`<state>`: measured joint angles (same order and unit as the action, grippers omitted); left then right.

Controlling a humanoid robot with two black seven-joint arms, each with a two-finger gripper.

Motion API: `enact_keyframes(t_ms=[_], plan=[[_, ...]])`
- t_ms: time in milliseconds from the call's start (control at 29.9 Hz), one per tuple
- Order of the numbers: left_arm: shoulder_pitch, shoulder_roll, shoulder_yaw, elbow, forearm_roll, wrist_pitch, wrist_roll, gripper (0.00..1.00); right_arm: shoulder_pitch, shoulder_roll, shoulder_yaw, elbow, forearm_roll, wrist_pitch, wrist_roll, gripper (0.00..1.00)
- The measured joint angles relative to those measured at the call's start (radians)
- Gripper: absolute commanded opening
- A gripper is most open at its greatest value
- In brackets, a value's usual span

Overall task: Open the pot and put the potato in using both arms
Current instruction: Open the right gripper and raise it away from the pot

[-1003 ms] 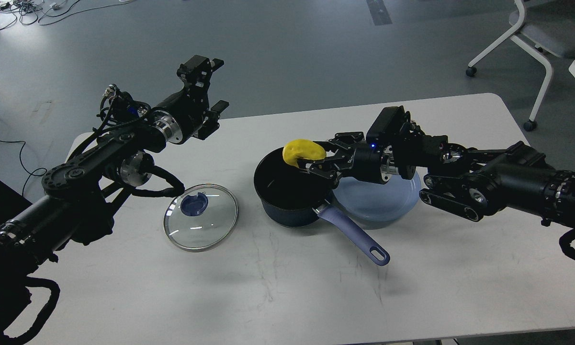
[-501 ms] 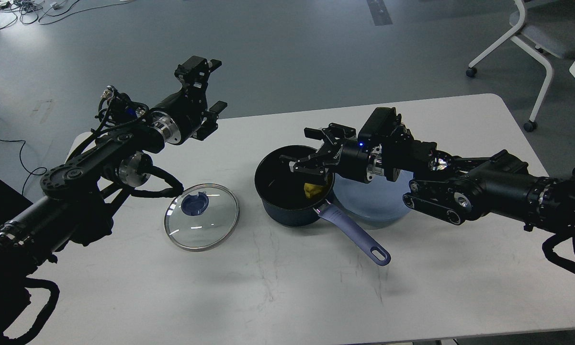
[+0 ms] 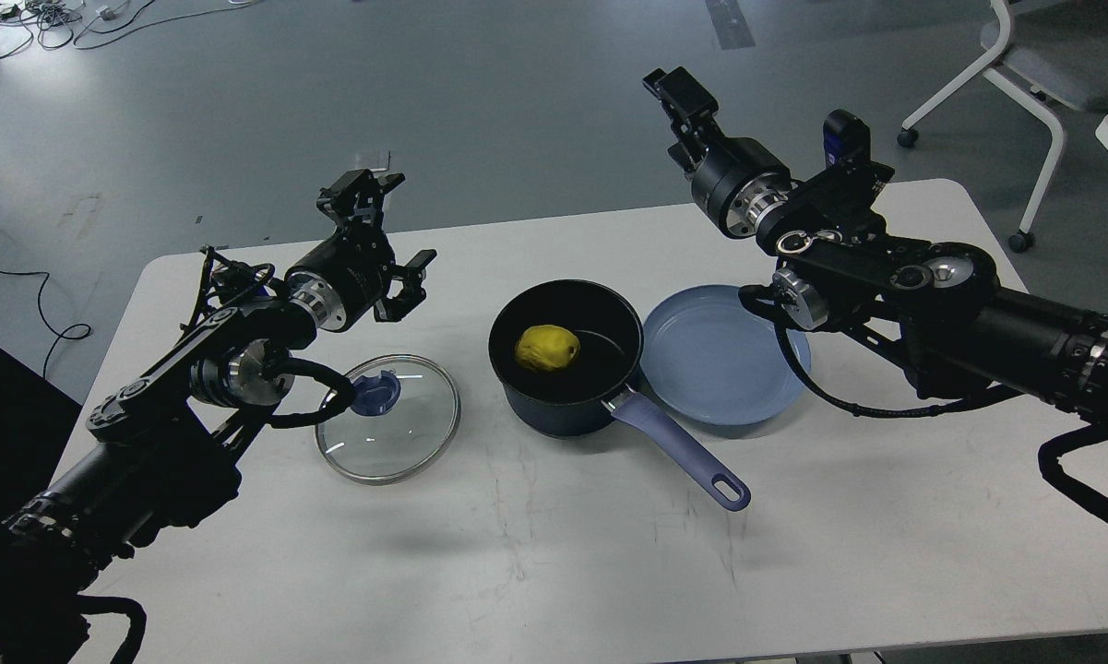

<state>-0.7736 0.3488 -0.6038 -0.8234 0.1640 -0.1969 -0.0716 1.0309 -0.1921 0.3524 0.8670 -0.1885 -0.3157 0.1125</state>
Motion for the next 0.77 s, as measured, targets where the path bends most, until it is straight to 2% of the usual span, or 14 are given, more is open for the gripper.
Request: enact_keyframes(t_ms=[100, 368, 501, 668, 769], plan=[[0.019, 0.002, -0.024, 0.000, -0.016, -0.015, 0.002, 0.98, -0.010, -0.004, 0.052, 0.002, 0.066, 0.007, -0.053, 1.00], [0.038, 0.008, -0.064, 0.000, -0.027, -0.032, 0.003, 0.98, -0.041, -0.044, 0.073, 0.089, 0.078, 0.048, -0.082, 1.00], [0.042, 0.012, -0.065, -0.001, -0.026, -0.033, 0.003, 0.98, -0.053, -0.107, 0.060, 0.098, 0.077, 0.169, -0.114, 1.00], [0.043, 0.018, -0.056, -0.001, -0.022, -0.035, 0.001, 0.98, -0.062, -0.180, 0.052, 0.093, 0.076, 0.368, -0.126, 1.00], [0.043, 0.015, -0.052, -0.001, -0.020, -0.035, 0.001, 0.98, -0.064, -0.196, 0.050, 0.085, 0.075, 0.413, -0.126, 1.00]])
